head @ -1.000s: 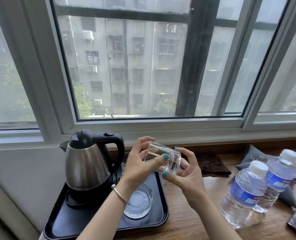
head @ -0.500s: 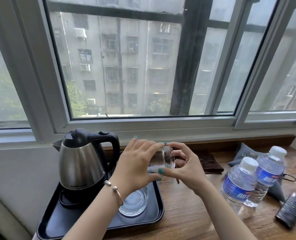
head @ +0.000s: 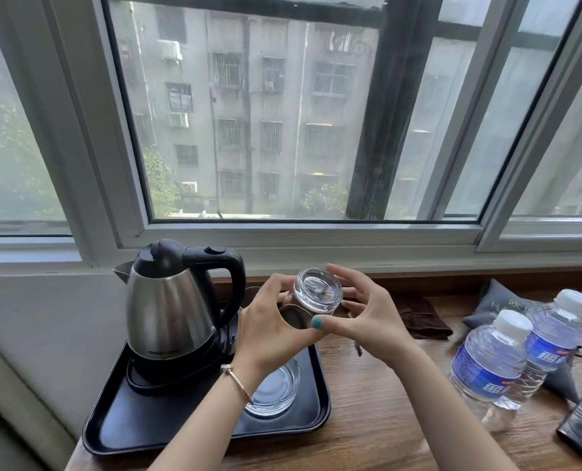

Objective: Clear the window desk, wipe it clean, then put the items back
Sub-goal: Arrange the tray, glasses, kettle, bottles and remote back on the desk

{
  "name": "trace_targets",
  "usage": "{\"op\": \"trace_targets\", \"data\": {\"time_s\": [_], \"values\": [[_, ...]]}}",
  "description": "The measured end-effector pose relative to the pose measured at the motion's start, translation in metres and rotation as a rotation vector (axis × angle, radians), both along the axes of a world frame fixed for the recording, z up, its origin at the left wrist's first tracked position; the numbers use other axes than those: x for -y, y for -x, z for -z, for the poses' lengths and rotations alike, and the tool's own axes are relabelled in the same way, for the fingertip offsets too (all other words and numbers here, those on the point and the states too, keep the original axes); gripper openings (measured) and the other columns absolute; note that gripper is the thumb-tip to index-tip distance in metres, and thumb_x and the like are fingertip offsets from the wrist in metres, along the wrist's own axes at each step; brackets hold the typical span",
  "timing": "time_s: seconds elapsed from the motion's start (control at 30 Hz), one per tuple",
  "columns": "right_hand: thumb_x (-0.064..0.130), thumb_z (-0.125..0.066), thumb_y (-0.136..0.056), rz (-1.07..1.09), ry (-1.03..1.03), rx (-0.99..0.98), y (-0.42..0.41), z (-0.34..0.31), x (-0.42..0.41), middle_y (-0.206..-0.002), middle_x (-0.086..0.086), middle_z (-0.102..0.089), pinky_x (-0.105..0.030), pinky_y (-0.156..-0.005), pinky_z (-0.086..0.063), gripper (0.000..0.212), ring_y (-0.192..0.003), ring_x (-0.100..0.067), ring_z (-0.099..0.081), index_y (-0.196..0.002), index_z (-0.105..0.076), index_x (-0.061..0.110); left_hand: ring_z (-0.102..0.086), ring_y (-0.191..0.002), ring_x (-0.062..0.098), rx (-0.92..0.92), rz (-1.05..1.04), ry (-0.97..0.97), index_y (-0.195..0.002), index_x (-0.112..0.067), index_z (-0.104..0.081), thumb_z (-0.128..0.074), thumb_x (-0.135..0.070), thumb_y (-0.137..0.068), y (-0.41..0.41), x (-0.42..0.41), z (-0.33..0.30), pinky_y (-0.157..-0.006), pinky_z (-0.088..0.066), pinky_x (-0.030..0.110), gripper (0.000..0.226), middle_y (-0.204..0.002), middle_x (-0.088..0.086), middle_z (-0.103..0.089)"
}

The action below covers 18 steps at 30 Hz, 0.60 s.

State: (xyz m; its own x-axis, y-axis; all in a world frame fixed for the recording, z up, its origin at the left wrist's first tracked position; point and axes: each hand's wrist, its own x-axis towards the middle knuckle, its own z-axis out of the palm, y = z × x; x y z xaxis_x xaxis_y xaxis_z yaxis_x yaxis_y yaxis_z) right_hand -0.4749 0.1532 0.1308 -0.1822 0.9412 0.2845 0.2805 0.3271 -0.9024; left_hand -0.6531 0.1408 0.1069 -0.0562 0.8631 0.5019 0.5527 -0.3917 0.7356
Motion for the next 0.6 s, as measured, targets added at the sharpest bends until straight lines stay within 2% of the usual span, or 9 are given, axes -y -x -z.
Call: {"op": "trace_targets", "data": {"time_s": [0.13,0.2,0.27,0.33,0.4,0.5,0.6], "values": [[0.038,-0.094,-0.047,-0.004,0.005,0.049,0.007,0.005,-0.010,-0.112,0.017,-0.070,-0.013,-0.086,-0.048,0.084,-0.106,-0.001,-0.064,-0.125,-0.062,0.036,-0.060,-0.094,-0.011,0.066,0.047,0.044,-0.104,-0.048,-0.048,-0.082,-0.063,-0.051,-0.004,-0.001,0.012,-0.075,-0.051,0.021,0.064,-0.105,-0.034,-0.060],[0.046,-0.091,-0.042,0.015,0.000,0.047,0.011,0.008,-0.016,-0.110,0.018,-0.071,-0.014,-0.083,-0.050,0.084,-0.102,-0.002,-0.066,-0.121,-0.064,0.036,-0.060,-0.097,-0.009,0.123,0.082,0.072,-0.108,-0.047,-0.049,-0.083,-0.057,-0.054,-0.004,-0.003,0.016,-0.078,-0.053,0.024,0.065,-0.106,-0.029,-0.063],[0.044,-0.094,-0.041,0.033,-0.001,0.043,0.012,0.013,-0.023,-0.107,0.015,-0.072,-0.021,-0.083,-0.055,0.082,-0.098,-0.005,-0.068,-0.117,-0.066,0.035,-0.059,-0.106,-0.003,0.136,0.141,0.127,-0.118,-0.044,-0.048,-0.085,-0.050,-0.058,-0.002,-0.007,0.019,-0.088,-0.053,0.032,0.071,-0.112,-0.023,-0.064],[0.033,-0.099,-0.044,0.050,0.016,0.033,0.012,0.019,-0.033,-0.107,0.012,-0.072,-0.030,-0.087,-0.057,0.080,-0.096,-0.008,-0.069,-0.117,-0.067,0.031,-0.050,-0.122,-0.002,0.048,0.176,0.181,-0.134,-0.042,-0.041,-0.085,-0.045,-0.061,0.005,-0.013,0.023,-0.103,-0.045,0.033,0.085,-0.130,-0.022,-0.055],[0.024,-0.100,-0.047,0.077,0.037,0.026,0.012,0.026,-0.044,-0.109,0.009,-0.072,-0.034,-0.091,-0.056,0.078,-0.097,-0.011,-0.069,-0.118,-0.067,0.028,-0.029,-0.139,-0.001,-0.111,0.146,0.202,-0.146,-0.041,-0.026,-0.083,-0.045,-0.064,0.014,-0.017,0.029,-0.115,-0.028,0.026,0.100,-0.148,-0.021,-0.036],[0.022,-0.100,-0.046,0.093,0.071,0.019,0.014,0.036,-0.060,-0.110,0.008,-0.071,-0.033,-0.092,-0.056,0.076,-0.099,-0.012,-0.068,-0.114,-0.067,0.031,-0.001,-0.143,-0.005,-0.263,0.083,0.194,-0.150,-0.039,-0.014,-0.079,-0.043,-0.070,0.026,-0.020,0.040,-0.116,-0.008,0.020,0.104,-0.156,-0.016,-0.020],[0.022,-0.100,-0.045,0.086,0.095,0.032,0.021,0.047,-0.075,-0.107,0.007,-0.072,-0.037,-0.088,-0.058,0.076,-0.099,-0.014,-0.069,-0.112,-0.067,0.032,0.008,-0.142,-0.006,-0.296,0.055,0.218,-0.152,-0.033,-0.012,-0.078,-0.040,-0.073,0.035,-0.020,0.049,-0.114,-0.002,0.016,0.103,-0.158,-0.014,-0.013]]}}
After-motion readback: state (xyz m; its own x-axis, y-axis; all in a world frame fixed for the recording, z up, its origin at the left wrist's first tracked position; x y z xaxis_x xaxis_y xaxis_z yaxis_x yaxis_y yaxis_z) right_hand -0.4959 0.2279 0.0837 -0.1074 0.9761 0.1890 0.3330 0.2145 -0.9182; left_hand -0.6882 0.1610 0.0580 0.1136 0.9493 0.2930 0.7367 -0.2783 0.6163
